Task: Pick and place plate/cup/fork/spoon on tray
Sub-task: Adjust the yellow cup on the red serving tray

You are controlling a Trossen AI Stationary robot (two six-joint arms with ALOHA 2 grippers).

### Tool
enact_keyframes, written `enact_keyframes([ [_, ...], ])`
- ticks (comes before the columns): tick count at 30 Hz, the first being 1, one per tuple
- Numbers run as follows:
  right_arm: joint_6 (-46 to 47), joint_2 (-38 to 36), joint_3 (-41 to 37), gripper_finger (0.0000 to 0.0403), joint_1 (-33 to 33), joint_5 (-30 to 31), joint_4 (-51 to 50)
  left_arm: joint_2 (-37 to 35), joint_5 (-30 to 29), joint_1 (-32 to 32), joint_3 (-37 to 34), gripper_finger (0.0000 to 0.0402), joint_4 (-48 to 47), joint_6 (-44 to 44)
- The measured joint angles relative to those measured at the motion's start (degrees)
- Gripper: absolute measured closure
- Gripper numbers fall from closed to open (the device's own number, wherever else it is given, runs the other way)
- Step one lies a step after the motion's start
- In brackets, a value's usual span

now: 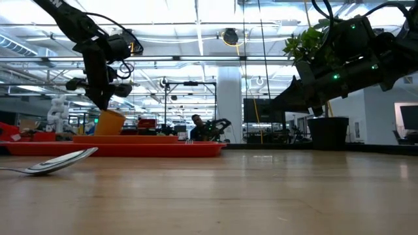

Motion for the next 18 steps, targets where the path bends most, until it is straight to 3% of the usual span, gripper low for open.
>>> enact_keyframes([
  [18,0.43,0.00,-0.04,0.0266,0.00,-0.07,0.00,2.35,-3.94,-1.29,-0.02,0.0364,-0.92,1.99],
])
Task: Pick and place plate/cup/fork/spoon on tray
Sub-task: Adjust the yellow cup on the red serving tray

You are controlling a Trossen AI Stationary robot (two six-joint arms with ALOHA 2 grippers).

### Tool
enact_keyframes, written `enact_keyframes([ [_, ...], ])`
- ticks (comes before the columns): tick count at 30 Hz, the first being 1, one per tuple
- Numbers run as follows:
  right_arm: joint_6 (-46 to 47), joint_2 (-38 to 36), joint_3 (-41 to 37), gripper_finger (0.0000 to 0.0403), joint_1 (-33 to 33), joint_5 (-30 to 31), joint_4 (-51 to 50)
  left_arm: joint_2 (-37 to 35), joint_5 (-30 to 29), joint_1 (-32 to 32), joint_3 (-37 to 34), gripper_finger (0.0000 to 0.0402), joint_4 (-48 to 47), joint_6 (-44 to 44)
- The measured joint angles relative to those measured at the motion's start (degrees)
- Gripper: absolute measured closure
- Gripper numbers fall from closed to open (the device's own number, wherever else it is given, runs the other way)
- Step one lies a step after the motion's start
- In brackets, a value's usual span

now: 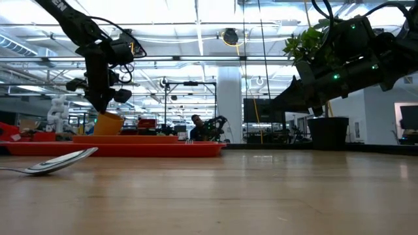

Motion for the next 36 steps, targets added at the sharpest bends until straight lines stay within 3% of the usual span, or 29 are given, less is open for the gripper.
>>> enact_keyframes([
  [17,0.01,0.00,0.02,0.0266,0.00,0.04,0.02,-0.06,-2.18,0.07,0.50,0.0364,2.16,0.72],
  [33,-0.16,0.00,0.00,0.0266,0.00,0.09,0.09,0.60,-4.34,0.73,3.13,0.0364,2.92,12.25],
  [36,-0.53,0.00,0.02,0.0266,0.00,0.09,0.87,3.89,-1.28,2.09,3.06,0.0364,4.83,14.83],
])
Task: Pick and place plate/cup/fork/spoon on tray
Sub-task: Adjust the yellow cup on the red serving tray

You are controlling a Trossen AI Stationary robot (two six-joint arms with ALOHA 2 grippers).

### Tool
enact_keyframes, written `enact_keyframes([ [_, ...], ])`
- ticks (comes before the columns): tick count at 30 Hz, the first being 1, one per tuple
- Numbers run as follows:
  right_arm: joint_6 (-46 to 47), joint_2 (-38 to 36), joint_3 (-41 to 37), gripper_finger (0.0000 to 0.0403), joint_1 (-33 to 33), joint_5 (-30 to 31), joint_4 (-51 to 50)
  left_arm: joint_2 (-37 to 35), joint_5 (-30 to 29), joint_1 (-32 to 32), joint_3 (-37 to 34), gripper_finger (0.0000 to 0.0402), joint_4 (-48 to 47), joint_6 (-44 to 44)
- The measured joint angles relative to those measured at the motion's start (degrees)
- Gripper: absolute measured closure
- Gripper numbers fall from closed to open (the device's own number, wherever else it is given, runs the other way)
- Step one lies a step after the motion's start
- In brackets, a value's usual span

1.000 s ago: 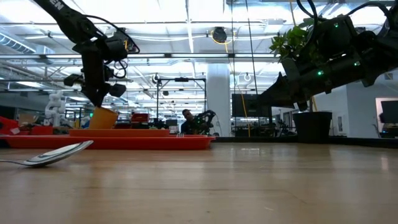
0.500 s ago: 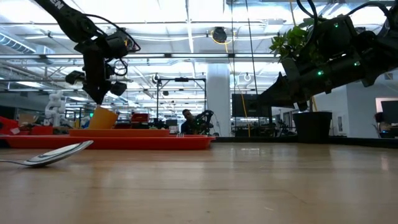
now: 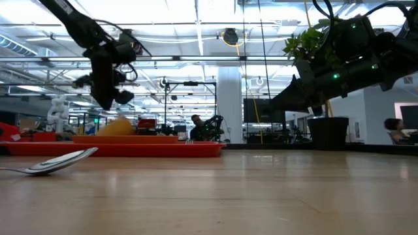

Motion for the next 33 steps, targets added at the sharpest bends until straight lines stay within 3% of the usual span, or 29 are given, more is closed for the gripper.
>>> enact_keyframes([
  [7,-1.20,-0.02,0.01,0.0266,0.01,0.01,3.75,12.34,7.88,1.37,-0.63,0.0364,8.07,1.55],
  [13,-1.65,-0.02,0.01,0.0266,0.00,0.01,4.57,17.07,6.50,1.37,-0.63,0.0364,9.96,0.61],
  [21,-2.47,-0.02,0.01,0.0266,-0.15,0.04,4.70,7.34,6.41,0.58,-0.66,0.0364,11.32,1.66],
  [28,-2.03,-0.02,0.01,0.0266,-0.15,0.06,4.69,-5.48,15.90,-7.36,0.08,0.0364,8.76,-1.66],
  [33,-1.84,-0.02,0.01,0.0266,-0.15,0.15,5.67,-5.57,4.56,-20.55,6.70,0.0364,-0.35,-8.75],
])
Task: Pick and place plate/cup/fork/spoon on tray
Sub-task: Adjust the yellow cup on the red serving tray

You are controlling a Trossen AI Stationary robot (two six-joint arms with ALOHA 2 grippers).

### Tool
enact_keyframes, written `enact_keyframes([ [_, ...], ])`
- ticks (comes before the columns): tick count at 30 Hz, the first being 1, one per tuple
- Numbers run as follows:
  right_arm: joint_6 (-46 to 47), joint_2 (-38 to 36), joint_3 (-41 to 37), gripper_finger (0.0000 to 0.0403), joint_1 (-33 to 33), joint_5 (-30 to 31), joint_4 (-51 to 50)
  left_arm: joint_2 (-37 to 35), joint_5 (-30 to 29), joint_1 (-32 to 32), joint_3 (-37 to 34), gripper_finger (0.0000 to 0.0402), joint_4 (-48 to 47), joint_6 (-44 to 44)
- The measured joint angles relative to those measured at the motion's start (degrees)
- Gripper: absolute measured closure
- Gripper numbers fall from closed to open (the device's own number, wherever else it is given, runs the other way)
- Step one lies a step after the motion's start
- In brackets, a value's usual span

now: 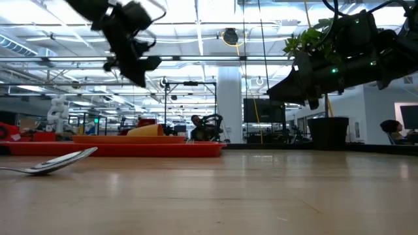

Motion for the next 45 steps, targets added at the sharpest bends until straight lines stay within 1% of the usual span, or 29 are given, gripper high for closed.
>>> enact_keyframes([
  [3,-0.08,0.00,0.01,0.0265,-0.30,0.00,1.62,3.15,-5.36,-6.47,5.09,0.0364,-2.07,-1.45],
  [6,-0.11,0.00,0.02,0.0265,-0.90,-0.03,2.38,7.95,-7.67,-9.84,10.12,0.0351,-6.87,-4.26],
  [8,-0.10,0.00,0.02,0.0265,-1.19,-0.04,2.37,11.40,-8.39,-10.70,12.98,0.0328,-8.63,-6.17],
  [10,0.25,0.00,0.02,0.0265,-1.52,-0.06,2.43,15.03,-9.58,-11.12,15.06,0.0297,-9.27,-7.05],
  [14,0.46,0.00,0.02,0.0265,-1.79,-0.06,2.46,22.29,-14.29,-11.19,17.26,0.0235,-8.73,-8.88],
  [16,0.46,0.00,0.03,0.0265,-1.79,-0.07,2.46,25.32,-15.66,-10.80,18.33,0.0218,-8.61,-9.13],
  [18,0.46,0.00,0.02,0.0265,-1.79,-0.09,2.45,27.80,-15.75,-10.21,19.25,0.0211,-8.56,-9.51],
  [23,0.32,0.00,0.02,0.0265,-1.79,-0.09,2.36,31.98,-15.79,-7.94,20.09,0.0209,-8.13,-10.94],
  [28,0.44,0.00,0.04,0.0265,-1.79,-0.11,1.41,33.56,-15.17,-6.15,20.09,0.0208,-8.62,-11.37],
  [31,0.44,0.00,0.04,0.0265,-1.79,-0.12,1.13,33.68,-12.09,-5.16,20.09,0.0208,-9.09,-10.83],
  [34,0.44,0.00,0.04,0.0265,-1.76,-0.13,0.90,34.03,-10.72,-4.22,20.06,0.0210,-10.49,-10.79],
  [36,0.60,0.00,0.04,0.0265,-1.75,-0.13,0.66,33.99,-10.05,-3.64,20.05,0.0216,-11.25,-10.97],
  [40,1.24,0.00,0.04,0.0265,-1.75,-0.14,0.36,33.99,-6.68,-2.54,20.05,0.0237,-12.17,-10.93],
  [45,1.31,0.00,0.04,0.0265,-1.75,-0.15,0.36,33.96,-6.64,-2.31,20.05,0.0259,-12.30,-10.19],
])
